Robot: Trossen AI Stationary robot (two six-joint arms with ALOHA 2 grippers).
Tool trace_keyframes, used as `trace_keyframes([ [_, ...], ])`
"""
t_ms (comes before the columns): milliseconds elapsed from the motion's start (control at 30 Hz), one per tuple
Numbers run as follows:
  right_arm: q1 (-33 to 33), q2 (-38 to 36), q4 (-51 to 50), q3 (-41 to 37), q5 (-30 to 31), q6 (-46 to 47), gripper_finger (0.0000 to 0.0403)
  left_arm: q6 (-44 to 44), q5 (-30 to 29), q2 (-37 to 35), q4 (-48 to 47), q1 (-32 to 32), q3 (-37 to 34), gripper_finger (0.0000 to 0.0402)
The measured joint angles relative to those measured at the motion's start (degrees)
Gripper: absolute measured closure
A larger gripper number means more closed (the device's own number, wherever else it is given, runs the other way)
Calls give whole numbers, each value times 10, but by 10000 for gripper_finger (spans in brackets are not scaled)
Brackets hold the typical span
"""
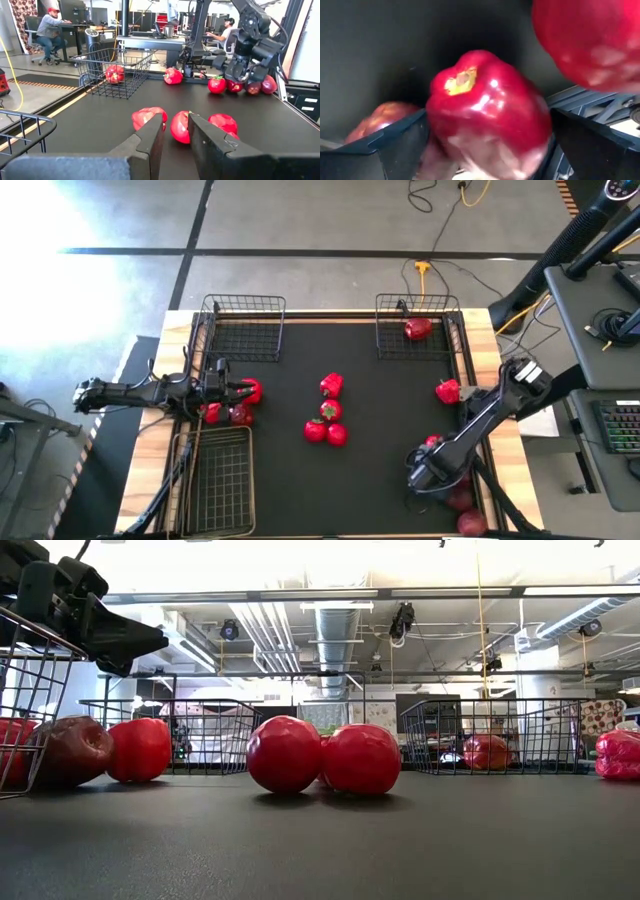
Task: Sort produce into baskets
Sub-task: Put the apple into the right black wire basket
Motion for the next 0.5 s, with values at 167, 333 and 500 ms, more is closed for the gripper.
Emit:
trace_keyframes([
  [167,0,31,0,-1,0,-4,3,0,0,0,0,0,0,325],
  [333,0,43,-2,-3,5,-8,29,0,0,0,0,0,0,325],
  [500,0,40,-3,-3,18,-6,84,0,0,0,0,0,0,325],
])
